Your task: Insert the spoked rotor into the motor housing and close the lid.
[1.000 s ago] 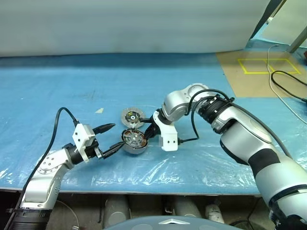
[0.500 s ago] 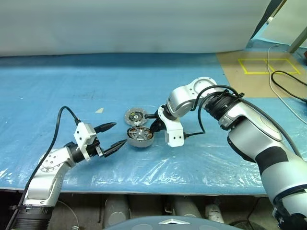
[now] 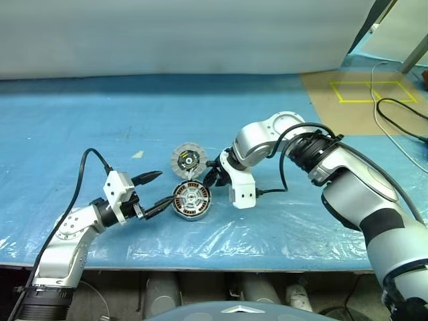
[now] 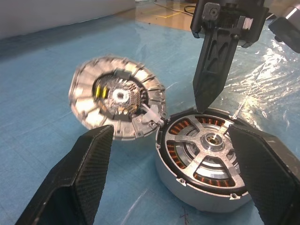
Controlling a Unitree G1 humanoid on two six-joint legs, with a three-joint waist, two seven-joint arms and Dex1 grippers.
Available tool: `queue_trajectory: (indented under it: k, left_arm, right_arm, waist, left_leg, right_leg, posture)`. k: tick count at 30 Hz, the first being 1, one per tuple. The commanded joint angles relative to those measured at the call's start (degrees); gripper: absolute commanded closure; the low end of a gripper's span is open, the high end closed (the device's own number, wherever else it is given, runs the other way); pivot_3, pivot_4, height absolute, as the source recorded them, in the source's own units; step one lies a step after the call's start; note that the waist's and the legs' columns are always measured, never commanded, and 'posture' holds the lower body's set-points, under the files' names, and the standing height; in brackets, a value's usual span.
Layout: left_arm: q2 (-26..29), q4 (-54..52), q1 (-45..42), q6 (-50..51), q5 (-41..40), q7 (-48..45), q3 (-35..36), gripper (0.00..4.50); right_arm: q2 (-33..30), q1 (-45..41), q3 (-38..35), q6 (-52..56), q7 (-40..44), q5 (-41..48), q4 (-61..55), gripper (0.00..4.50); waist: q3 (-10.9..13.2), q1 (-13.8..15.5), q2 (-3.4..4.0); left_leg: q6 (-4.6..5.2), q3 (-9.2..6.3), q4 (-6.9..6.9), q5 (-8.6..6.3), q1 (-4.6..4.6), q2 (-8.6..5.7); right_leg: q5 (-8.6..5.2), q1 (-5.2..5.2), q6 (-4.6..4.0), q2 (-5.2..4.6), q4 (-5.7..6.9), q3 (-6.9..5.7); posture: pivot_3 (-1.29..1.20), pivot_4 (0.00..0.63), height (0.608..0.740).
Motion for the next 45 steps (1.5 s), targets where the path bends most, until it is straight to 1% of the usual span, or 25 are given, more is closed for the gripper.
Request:
queue_trajectory:
  k: [1,7,8,10,12,14,16,18,21,23,26,28,30,35,38,41,42,45]
  left_arm:
    - [0.5,-0.61,-0.42,-0.6,-0.33,-0.49,0.42,0.36]
    - [0.41,-0.18,-1.28,-0.41,-0.34,-0.78,0.22,0.36]
    - [0.43,-0.25,-1.38,-0.3,-0.43,-0.79,0.25,0.36]
    - [0.48,-0.43,-1.66,-0.09,-0.56,-0.67,0.4,0.36]
    - [0.66,-0.62,-1.9,0.21,-0.82,-0.59,0.76,0.36]
    - [0.98,-0.74,-2.02,0.56,-1.37,-0.59,1.45,0.36]
    - [1.2,-0.69,-2.25,0.87,-1.89,-0.43,2.06,0.36]
    - [1.35,-0.73,-2.51,1.32,-2.38,-0.46,2.42,0.36]
    - [1.41,-0.08,-4.23,2.52,-3.36,-0.43,2.95,0.36]
    - [1.38,1.19,-5.96,3.17,-3.97,-0.51,3.2,0.36]
    - [1.22,2.71,-8.09,3.94,-4.32,-0.76,3.06,0.36]
    - [0.96,3.66,-9.02,4.46,-4.52,-1.06,2.87,0.36]
    - [0.96,5.1,-9.72,4.36,-4.1,-1.72,2.26,0.36]
    - [0.5,7.64,-11.24,4.04,-3.62,-1.86,2.01,0.36]
    - [0.34,7.75,-11.17,4.15,-3.66,-1.78,1.97,0.36]
    - [0.42,8.01,-10.99,4.1,-3.53,-1.9,2.05,0.36]
    - [0.39,8.23,-10.98,4.04,-3.47,-1.85,2.11,0.36]
    - [-0.07,9.61,-11.25,4.02,-3.22,-1.22,2.23,0.36]
  right_arm:
    - [-0.46,-2.98,-1.95,0.58,2.36,5.63,-2.75,2.62]
    - [-3.06,-3.21,-2.61,1.47,5.39,12.93,-4.51,2.62]
    - [-3.91,-2.68,-2.73,2.88,6.85,15.74,-4.32,2.62]
    - [-5.7,-0.93,-3.8,10.04,12.96,26.02,-4.16,2.62]
    - [-6.86,2.11,-6.99,20.6,18.88,35.54,-4.56,2.62]
    - [-8.54,7.12,-12.03,38.34,24.59,46.91,-9.84,2.62]
    - [-10.32,11.87,-17.19,53.02,25.82,54.18,-16.02,2.62]
    - [-11.95,16.61,-21.62,65.34,24.79,58.75,-21.87,2.62]
    - [-15.35,27.34,-28.32,83.32,20.95,67.11,-32.52,2.62]
    - [-14.78,32.64,-32.37,91.83,16.7,71.0,-36.81,2.62]
    - [-11.52,37.44,-38.46,101.98,11.05,77.76,-39.27,2.62]
    - [-9.07,39.9,-40.9,105.79,8.57,80.42,-39.9,2.62]
    - [-6.93,42.26,-41.47,107.68,7.09,81.26,-40.85,2.62]
    - [-3.87,44.89,-41.14,109.29,5.08,79.61,-41.77,2.62]
    - [-3.42,46.52,-40.94,110.52,4.95,79.98,-43.76,3.21]
    - [-3.67,46.79,-41.2,110.42,5.33,79.44,-43.85,4.21]
    - [-3.71,46.74,-41.22,110.31,5.45,79.23,-43.88,4.47]
    - [-3.51,46.75,-41.14,110.27,5.59,78.95,-43.22,4.47]
  waist:
    - [0.0,-0.02,0.0]
    - [0.0,0.08,0.0]
    - [0.0,0.1,0.0]
    - [0.01,0.17,-0.02]
    - [0.01,0.26,-0.02]
    - [0.01,0.44,-0.04]
    - [0.01,0.85,-0.03]
    - [0.03,1.35,0.0]
    - [0.03,1.94,0.0]
    - [0.03,2.65,0.01]
    - [0.04,2.88,0.03]
    - [0.03,2.91,0.04]
    - [0.03,3.04,0.04]
    - [0.03,3.07,0.05]
    - [0.03,3.09,0.04]
    - [0.03,3.06,0.05]
    - [0.03,3.04,0.04]
    - [0.03,3.05,0.04]
  left_leg:
    - [0.0,0.0,0.0,0.0,0.0,0.0]
    - [0.0,0.0,0.01,0.0,0.01,0.0]
    - [0.0,0.0,0.01,0.0,0.0,-0.01]
    - [0.0,0.0,0.01,0.0,-0.01,-0.01]
    - [0.01,-0.03,0.01,0.0,0.0,-0.01]
    - [0.02,-0.04,0.01,0.0,0.01,-0.02]
    - [0.04,-0.07,0.01,0.01,0.03,0.0]
    - [0.19,-0.08,0.0,0.1,0.03,0.02]
    - [0.15,-0.08,-0.05,0.08,0.07,0.02]
    - [0.01,-0.08,-0.1,0.0,0.1,0.01]
    - [0.0,-0.05,-0.09,0.0,0.17,0.0]
    - [-0.01,-0.05,-0.08,0.01,0.24,0.0]
    - [-0.02,-0.04,-0.09,0.01,0.24,0.0]
    - [-0.22,-0.05,-0.18,0.12,0.07,-0.05]
    - [-0.23,-0.05,-0.21,0.12,0.06,-0.06]
    - [-0.23,-0.06,-0.25,0.12,0.1,-0.05]
    - [-0.23,-0.06,-0.25,0.12,0.09,-0.06]
    - [-0.24,-0.06,-0.25,0.13,0.13,-0.06]
  right_leg:
    - [0.0,0.0,0.0,0.0,0.0,0.0]
    - [0.0,0.01,0.0,0.0,0.0,0.0]
    - [0.0,0.01,0.0,0.0,-0.01,0.0]
    - [0.0,0.01,0.0,0.0,-0.02,0.0]
    - [0.0,0.08,0.0,0.0,-0.04,0.0]
    - [0.0,0.14,0.0,0.0,-0.06,-0.01]
    - [0.0,0.18,0.0,0.04,-0.09,-0.02]
    - [0.0,0.16,0.0,0.06,-0.12,-0.02]
    - [0.0,0.19,0.0,0.09,-0.16,-0.03]
    - [0.0,0.24,0.0,0.09,-0.24,-0.03]
    - [0.0,0.21,0.01,0.08,-0.21,-0.02]
    - [0.01,0.21,0.01,0.08,-0.18,-0.01]
    - [0.0,0.22,0.01,0.08,-0.19,-0.01]
    - [0.0,0.14,0.02,0.03,-0.31,-0.02]
    - [0.0,0.13,0.02,0.02,-0.32,-0.03]
    - [0.0,0.14,0.03,0.02,-0.34,-0.03]
    - [0.0,0.14,0.03,0.01,-0.33,-0.03]
    - [0.0,0.17,0.03,0.01,-0.33,-0.03]
  posture:
    - [0.0,0.15,0.74]
    - [0.0,0.15,0.74]
    - [0.0,0.15,0.74]
    - [0.0,0.15,0.74]
    - [0.0,0.15,0.74]
    - [0.0,0.15,0.74]
    - [0.0,0.15,0.74]
    - [0.0,0.15,0.74]
    - [0.0,0.15,0.74]
    - [0.0,0.15,0.74]
    - [0.0,0.15,0.74]
    - [0.0,0.15,0.74]
    - [0.0,0.15,0.74]
    - [0.0,0.15,0.74]
    - [0.0,0.15,0.74]
    - [0.0,0.15,0.74]
    - [0.0,0.15,0.74]
    - [0.0,0.15,0.74]
